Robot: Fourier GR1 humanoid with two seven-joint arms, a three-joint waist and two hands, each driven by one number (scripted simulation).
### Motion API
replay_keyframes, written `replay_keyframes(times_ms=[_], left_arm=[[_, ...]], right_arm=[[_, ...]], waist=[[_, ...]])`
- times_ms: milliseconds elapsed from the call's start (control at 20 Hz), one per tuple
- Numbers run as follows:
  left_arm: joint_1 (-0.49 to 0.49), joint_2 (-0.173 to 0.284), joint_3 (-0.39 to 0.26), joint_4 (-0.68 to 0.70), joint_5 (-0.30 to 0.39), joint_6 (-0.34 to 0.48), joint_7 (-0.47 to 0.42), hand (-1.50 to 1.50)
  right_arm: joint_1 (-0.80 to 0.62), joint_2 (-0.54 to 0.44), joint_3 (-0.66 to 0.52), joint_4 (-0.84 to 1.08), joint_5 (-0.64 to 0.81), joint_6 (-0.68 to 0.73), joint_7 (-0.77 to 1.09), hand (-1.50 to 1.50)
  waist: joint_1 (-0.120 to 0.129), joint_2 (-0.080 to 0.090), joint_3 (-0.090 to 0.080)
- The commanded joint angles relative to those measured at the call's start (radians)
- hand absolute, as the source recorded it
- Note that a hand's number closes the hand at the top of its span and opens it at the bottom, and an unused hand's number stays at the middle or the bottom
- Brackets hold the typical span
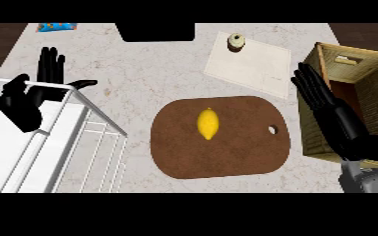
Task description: Pick the lemon from the cutting board and place it in the basket
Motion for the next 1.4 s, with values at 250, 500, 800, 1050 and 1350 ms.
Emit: replay_keyframes(times_ms=[250,500,800,1050,1350], left_arm=[[-0.101,0.074,-0.18,-0.104,-0.067,-0.081,0.233,0.0],[-0.17,0.037,-0.221,-0.182,-0.041,-0.017,0.477,0.0],[-0.165,0.045,-0.238,-0.178,-0.032,-0.006,0.485,0.0],[-0.139,0.066,-0.251,-0.171,-0.021,0.005,0.44,0.0],[-0.123,0.076,-0.278,-0.162,0.0,0.005,0.382,0.0]], right_arm=[[-0.108,0.032,0.019,0.065,0.101,-0.1,0.088,1.5],[-0.162,0.123,0.197,0.027,0.234,-0.097,-0.001,-1.5],[-0.189,0.132,0.261,0.081,0.468,-0.278,0.11,-1.5],[-0.272,0.031,0.24,0.108,0.663,-0.353,0.265,-1.5],[-0.342,-0.083,0.342,0.152,0.814,-0.187,0.493,-1.5]], waist=[[0.042,0.0,0.01],[0.066,-0.009,0.006],[0.041,-0.03,-0.004],[0.017,-0.045,-0.01],[0.025,-0.039,-0.014]])
